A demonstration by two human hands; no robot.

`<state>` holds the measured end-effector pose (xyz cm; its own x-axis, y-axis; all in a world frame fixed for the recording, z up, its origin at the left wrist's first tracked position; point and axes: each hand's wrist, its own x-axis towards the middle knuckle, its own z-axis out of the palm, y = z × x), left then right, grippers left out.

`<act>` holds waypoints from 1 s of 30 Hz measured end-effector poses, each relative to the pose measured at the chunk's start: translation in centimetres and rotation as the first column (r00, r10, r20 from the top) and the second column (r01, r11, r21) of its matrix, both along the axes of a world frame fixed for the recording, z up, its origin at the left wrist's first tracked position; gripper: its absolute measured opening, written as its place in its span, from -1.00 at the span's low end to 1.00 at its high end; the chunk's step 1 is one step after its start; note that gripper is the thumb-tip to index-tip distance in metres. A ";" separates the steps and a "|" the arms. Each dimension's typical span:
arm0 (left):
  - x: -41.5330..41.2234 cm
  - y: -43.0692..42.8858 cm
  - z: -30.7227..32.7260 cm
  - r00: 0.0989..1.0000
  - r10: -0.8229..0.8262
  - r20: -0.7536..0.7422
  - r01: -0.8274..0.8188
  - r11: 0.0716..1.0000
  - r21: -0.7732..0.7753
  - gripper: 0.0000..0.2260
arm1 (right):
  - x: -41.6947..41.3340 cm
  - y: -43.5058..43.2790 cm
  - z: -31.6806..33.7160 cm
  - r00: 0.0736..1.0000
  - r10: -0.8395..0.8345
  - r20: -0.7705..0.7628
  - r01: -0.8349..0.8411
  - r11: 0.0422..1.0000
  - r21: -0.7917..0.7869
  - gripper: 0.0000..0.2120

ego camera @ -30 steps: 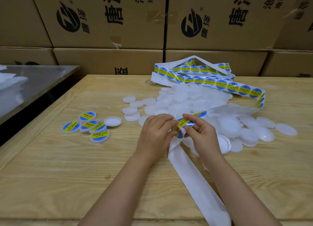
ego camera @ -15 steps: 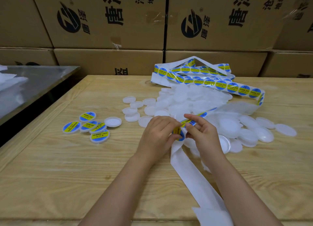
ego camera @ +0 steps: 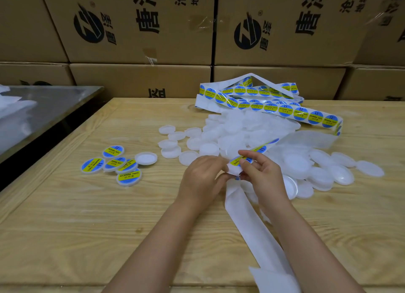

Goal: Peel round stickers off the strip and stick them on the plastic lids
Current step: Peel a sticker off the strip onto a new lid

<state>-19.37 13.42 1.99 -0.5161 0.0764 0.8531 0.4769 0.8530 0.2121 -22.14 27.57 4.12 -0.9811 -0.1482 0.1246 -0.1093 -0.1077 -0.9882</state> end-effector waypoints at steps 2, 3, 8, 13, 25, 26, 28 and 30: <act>0.0 0.0 0.1 1.000 -0.016 0.006 0.016 0.998 0.056 -0.88 | -0.2 0.1 -0.1 0.998 -0.060 -0.009 0.060 0.998 0.024 -0.79; 0.0 -0.1 0.1 1.000 -0.027 0.014 0.025 0.995 0.096 -0.89 | -0.3 0.2 -0.2 0.995 -0.093 -0.022 0.094 0.995 0.044 -0.80; 0.4 -0.4 0.7 0.991 -0.089 0.104 0.036 0.901 0.433 -0.94 | -0.6 0.7 -0.6 0.962 -0.239 -0.130 0.262 0.945 0.196 -0.86; 0.4 -0.4 1.6 0.965 -0.217 0.149 -0.002 0.559 0.829 -0.84 | -0.3 0.7 -0.6 0.923 -0.260 -0.284 0.366 0.821 0.439 -0.91; 0.2 -0.2 1.3 0.880 -0.393 0.267 -0.024 0.525 0.851 -0.80 | 0.6 -0.3 0.1 0.959 -0.089 -0.269 0.149 0.966 0.212 -0.84; 0.1 0.0 1.1 0.870 -0.402 0.286 -0.024 0.545 0.838 -0.73 | 0.5 -0.2 0.2 0.958 -0.098 -0.269 0.155 0.968 0.199 -0.83; 0.3 0.6 1.1 0.870 -0.385 0.307 -0.025 0.588 0.808 -0.49 | 0.4 -0.2 0.4 0.949 -0.140 -0.283 0.192 0.968 0.162 -0.81; 0.4 0.8 0.8 0.951 -0.211 0.227 0.041 0.812 0.583 -0.55 | 0.2 0.2 0.6 0.938 -0.215 -0.270 0.248 0.965 0.091 -0.84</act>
